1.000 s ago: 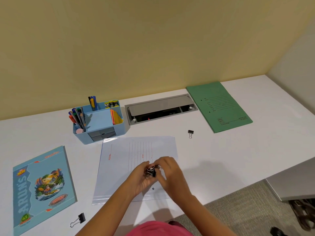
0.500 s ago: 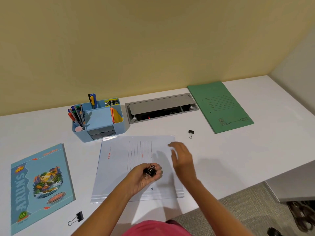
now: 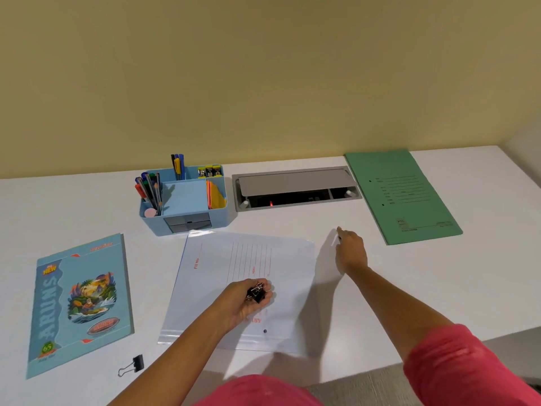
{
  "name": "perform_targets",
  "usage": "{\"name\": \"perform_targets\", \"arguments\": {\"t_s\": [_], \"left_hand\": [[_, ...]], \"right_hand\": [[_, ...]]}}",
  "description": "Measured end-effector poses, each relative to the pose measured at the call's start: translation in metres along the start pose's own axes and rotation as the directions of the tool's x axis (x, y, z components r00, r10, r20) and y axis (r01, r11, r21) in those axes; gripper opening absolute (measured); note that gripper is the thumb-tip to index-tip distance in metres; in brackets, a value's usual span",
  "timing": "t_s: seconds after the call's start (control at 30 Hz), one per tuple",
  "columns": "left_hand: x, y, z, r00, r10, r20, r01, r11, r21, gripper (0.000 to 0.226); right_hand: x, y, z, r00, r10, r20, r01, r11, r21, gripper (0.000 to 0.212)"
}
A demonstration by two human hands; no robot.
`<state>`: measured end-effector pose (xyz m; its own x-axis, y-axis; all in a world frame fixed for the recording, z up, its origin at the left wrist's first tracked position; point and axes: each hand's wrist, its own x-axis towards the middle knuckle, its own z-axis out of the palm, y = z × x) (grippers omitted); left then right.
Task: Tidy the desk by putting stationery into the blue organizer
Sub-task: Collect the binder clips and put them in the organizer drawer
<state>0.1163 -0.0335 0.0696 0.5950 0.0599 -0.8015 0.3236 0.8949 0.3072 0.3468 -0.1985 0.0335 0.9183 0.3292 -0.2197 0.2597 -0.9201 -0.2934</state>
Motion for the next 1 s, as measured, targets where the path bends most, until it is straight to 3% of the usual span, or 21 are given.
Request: {"name": "perform_targets", "arguments": {"t_s": [0.07, 0.23, 0.33, 0.5, 0.57, 0.67, 0.8, 0.9, 1.0], "left_hand": [[0.003, 0.003, -0.001, 1.000, 0.009, -0.019, -0.009, 1.000, -0.007, 0.016], [0.006, 0.009, -0.002, 0.997, 0.047, -0.056, -0.045, 0.998, 0.032, 0.017], [0.008, 0.013, -0.001, 0.997, 0.055, -0.061, -0.054, 0.998, 0.024, 0.018], [0.007, 0.014, 0.000, 0.998, 0.046, -0.045, -0.048, 0.998, -0.044, 0.023], [0.006, 0.014, -0.001, 0.999, 0.034, -0.021, -0.035, 0.997, -0.067, 0.028], [0.002, 0.016, 0.000, 0.998, 0.026, -0.054, -0.033, 0.990, -0.139, 0.025], [-0.004, 0.018, -0.004, 0.996, 0.036, -0.085, -0.051, 0.982, -0.180, 0.029], [-0.010, 0.016, -0.013, 0.992, 0.030, -0.120, -0.050, 0.984, -0.173, 0.034], [-0.018, 0.015, -0.021, 0.988, 0.056, -0.147, -0.082, 0.980, -0.180, 0.026]], "right_hand": [[0.001, 0.004, 0.003, 0.998, -0.068, 0.010, 0.069, 0.995, -0.074, 0.041], [-0.005, 0.009, 0.011, 0.993, -0.056, -0.101, 0.045, 0.993, -0.107, 0.023], [-0.011, -0.003, 0.003, 0.981, -0.081, -0.175, 0.085, 0.996, 0.017, 0.015], [-0.053, -0.059, -0.012, 0.895, -0.334, -0.295, 0.418, 0.859, 0.295, 0.019], [-0.081, -0.086, -0.011, 0.836, -0.477, -0.270, 0.544, 0.783, 0.302, 0.021], [-0.118, -0.116, -0.004, 0.784, -0.591, -0.189, 0.616, 0.706, 0.350, 0.018], [-0.150, -0.135, 0.012, 0.742, -0.667, -0.065, 0.628, 0.658, 0.415, 0.020], [-0.163, -0.139, 0.021, 0.699, -0.713, -0.053, 0.674, 0.632, 0.383, 0.022], [-0.167, -0.145, 0.022, 0.712, -0.702, -0.026, 0.655, 0.651, 0.385, 0.018]]}}
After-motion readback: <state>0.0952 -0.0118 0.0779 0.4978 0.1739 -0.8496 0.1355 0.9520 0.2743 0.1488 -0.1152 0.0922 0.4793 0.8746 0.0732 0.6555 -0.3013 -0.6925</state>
